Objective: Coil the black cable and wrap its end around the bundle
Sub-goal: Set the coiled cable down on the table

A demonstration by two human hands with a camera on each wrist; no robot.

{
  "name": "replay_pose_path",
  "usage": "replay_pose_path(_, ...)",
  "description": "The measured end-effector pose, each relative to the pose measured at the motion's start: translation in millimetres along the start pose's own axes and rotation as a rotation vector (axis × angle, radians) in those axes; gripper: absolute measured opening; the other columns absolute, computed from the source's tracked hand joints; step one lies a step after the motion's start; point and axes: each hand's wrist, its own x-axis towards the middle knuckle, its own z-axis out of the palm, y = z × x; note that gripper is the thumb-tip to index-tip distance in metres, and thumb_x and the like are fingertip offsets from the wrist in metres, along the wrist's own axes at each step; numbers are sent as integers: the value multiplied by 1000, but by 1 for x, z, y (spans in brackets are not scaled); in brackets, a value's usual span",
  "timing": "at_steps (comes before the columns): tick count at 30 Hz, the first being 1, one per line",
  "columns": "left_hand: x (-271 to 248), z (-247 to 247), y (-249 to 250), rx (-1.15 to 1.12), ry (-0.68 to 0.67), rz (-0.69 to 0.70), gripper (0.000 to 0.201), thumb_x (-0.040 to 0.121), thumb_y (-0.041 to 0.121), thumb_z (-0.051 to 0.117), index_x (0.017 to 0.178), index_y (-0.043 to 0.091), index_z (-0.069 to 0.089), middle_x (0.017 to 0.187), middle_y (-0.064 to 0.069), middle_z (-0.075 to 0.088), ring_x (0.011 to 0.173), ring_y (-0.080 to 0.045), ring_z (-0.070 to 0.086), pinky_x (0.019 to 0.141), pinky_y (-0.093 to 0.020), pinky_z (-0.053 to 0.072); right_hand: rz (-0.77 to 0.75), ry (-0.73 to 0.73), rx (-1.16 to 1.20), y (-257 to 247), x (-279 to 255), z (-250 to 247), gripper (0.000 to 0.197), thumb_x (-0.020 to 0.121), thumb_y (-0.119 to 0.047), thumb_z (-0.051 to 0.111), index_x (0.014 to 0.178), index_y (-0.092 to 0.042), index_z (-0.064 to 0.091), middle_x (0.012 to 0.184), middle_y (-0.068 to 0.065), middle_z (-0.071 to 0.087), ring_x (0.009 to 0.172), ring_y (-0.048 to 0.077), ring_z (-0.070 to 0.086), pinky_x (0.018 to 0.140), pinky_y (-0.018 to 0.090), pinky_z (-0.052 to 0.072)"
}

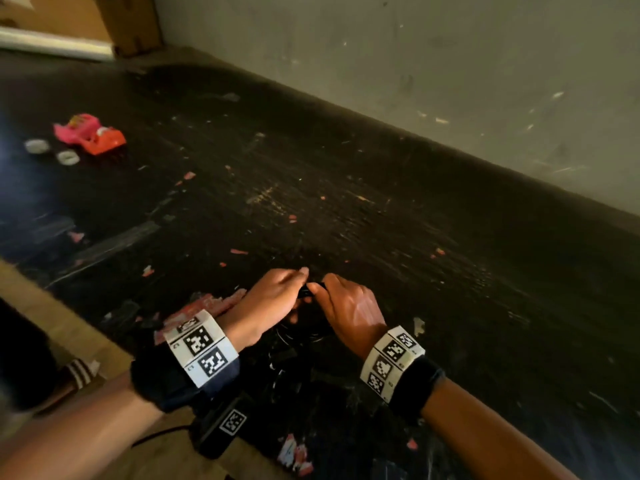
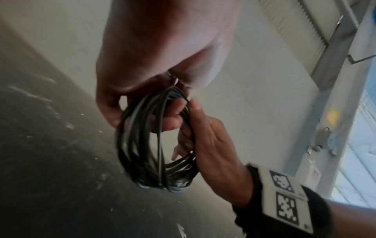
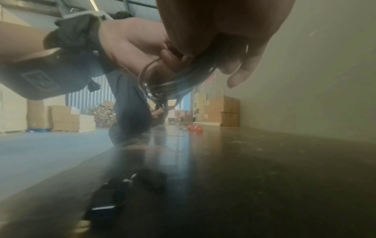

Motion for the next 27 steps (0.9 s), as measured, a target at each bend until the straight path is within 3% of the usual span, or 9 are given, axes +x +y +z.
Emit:
replay_pose_path(5,-4,-20,-32,8,249,-38,26,86,27,61,68,12,71,39,9,59,44,0,56,41,-11,37,34,-243,325,-16,5,28,45,98,-39,32,85,-5,58,76,11,63,67,23,60,64,40,49)
replay_pose_path(7,-7,-31,-43,44,289,-40,28,85,20,61,68,0,70,39,9,58,41,2,52,39,-7,34,40,-372,438,-25,8,35,35,99,-29,39,83,-6,60,75,5,61,68,14,59,67,33,48)
replay_pose_path(10,-12,-49,-56,-11,318,-67,32,81,21,64,78,-11,69,65,-7,63,59,-3,56,55,-10,39,137,-446,567,-28,12,40,29,99,-28,41,76,-21,58,73,-8,55,65,-1,54,65,15,43)
replay_pose_path(13,-16,-67,-64,-130,307,-105,46,67,39,71,86,-3,73,79,-14,65,78,-19,64,75,-33,47,94,-561,428,-11,16,46,22,96,-26,47,84,-17,63,83,-1,59,70,6,59,68,22,48)
replay_pose_path(17,-24,-79,-75,-114,251,-129,30,69,43,70,93,26,78,107,10,69,99,3,56,101,-30,38,-157,-865,-53,7,5,62,26,87,-22,58,112,-16,61,111,7,57,100,23,58,80,30,43)
replay_pose_path(19,-27,-80,-79,-95,256,-135,20,73,36,67,89,34,78,82,18,71,81,4,58,82,-26,46,-186,-873,-83,6,2,64,27,87,-20,57,113,-15,59,115,8,54,103,25,56,81,31,41)
replay_pose_path(22,-28,-79,-85,-66,345,-167,20,76,20,67,57,26,69,39,13,50,43,-6,45,46,-25,33,-245,-883,-156,3,0,65,25,91,-21,51,110,-8,60,116,12,53,101,29,58,85,39,46)
replay_pose_path(25,-30,-71,-82,-42,298,-139,17,77,15,70,62,9,64,40,8,51,40,-3,46,42,-20,34,-264,-866,-199,-1,-3,61,22,93,-21,49,105,-5,60,114,13,54,97,31,59,83,42,48)
replay_pose_path(27,-31,-66,-79,-14,231,-55,12,79,9,69,70,1,67,71,5,68,64,6,55,54,-9,39,-128,-759,-38,2,-5,57,16,89,-21,58,94,-8,64,105,10,59,93,26,60,81,37,48)
